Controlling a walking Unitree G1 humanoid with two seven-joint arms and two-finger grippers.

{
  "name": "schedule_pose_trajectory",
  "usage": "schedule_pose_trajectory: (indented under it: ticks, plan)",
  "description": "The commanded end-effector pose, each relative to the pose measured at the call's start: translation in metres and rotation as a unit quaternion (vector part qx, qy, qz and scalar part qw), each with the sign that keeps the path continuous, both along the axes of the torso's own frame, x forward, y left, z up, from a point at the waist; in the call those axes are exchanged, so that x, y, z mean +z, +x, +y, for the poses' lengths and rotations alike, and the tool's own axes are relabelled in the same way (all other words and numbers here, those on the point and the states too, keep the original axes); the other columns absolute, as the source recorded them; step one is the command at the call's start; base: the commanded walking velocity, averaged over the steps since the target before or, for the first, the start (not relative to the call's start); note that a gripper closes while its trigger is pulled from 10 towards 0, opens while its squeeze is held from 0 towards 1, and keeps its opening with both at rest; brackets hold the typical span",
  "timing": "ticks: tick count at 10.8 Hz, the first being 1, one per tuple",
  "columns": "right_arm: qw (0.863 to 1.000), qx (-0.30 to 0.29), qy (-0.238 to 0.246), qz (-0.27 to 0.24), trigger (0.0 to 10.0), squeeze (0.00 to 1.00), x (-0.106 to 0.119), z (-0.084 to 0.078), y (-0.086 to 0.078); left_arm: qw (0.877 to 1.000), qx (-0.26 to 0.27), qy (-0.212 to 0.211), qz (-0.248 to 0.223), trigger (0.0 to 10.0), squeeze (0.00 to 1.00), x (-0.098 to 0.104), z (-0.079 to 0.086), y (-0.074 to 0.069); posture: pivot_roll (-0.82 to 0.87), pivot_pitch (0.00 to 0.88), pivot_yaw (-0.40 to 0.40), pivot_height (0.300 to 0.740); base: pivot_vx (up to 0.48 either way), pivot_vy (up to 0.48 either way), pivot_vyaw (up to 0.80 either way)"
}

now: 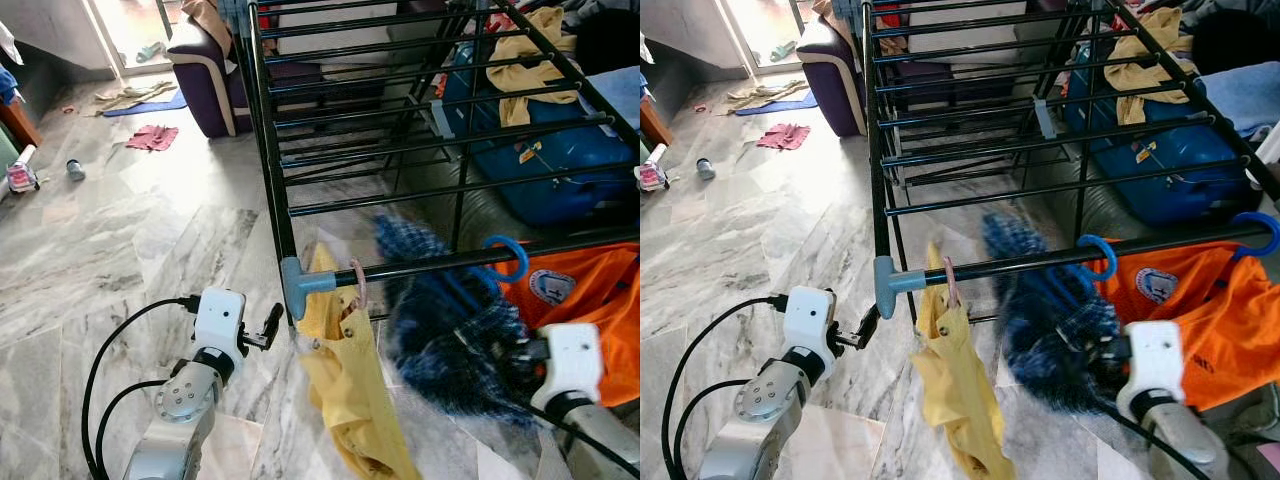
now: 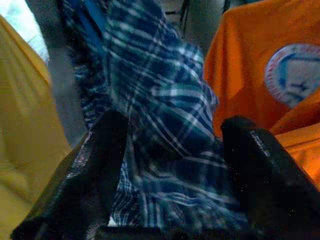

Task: Hang hanger

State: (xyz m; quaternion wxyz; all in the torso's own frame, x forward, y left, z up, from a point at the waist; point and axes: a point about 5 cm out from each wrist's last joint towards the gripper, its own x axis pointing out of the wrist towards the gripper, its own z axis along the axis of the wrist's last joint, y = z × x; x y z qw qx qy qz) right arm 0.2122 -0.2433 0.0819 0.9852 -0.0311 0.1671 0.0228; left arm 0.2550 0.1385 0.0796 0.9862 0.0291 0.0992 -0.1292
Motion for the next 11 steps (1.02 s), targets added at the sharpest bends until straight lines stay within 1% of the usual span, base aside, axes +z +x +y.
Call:
schedule_pose_trajectory:
  ticks: [1, 4, 7, 10, 11]
  plan:
    - [1.0, 0.009, 0.009, 0.003, 0.0, 0.0, -0.0017, 0.0013, 0.0, 1.0, 0.004, 0.004, 0.012, 10.0, 0.0, -0.0041, 0.0023, -0.0023, -0.08, 0.113, 0.035, 0.74, 0.0, 0.0, 0.0]
    - [1.0, 0.019, 0.02, 0.009, 0.0, 0.0, -0.0061, -0.0003, 0.0005, 1.0, 0.006, 0.008, 0.015, 10.0, 0.0, -0.0048, 0.0029, -0.0018, -0.08, 0.111, 0.039, 0.74, 0.0, 0.0, 0.0]
    - [0.999, 0.022, 0.024, 0.014, 0.0, 0.0, -0.0108, 0.0022, -0.002, 1.0, 0.004, 0.011, 0.016, 10.0, 0.0, -0.0047, 0.0027, -0.0011, -0.08, 0.11, 0.04, 0.74, 0.0, 0.0, 0.0]
    - [1.0, 0.015, 0.014, -0.005, 0.0, 0.0, -0.0068, 0.0015, 0.0025, 1.0, 0.006, 0.015, 0.015, 10.0, 0.0, -0.0049, 0.0028, -0.0007, -0.08, 0.11, 0.041, 0.74, 0.0, 0.0, 0.0]
    - [1.0, 0.016, 0.015, -0.002, 0.0, 0.0, -0.0079, 0.0029, 0.0017, 1.0, 0.008, 0.015, 0.014, 10.0, 0.0, -0.0049, 0.0027, -0.0006, -0.08, 0.109, 0.04, 0.74, 0.0, 0.0, 0.0]
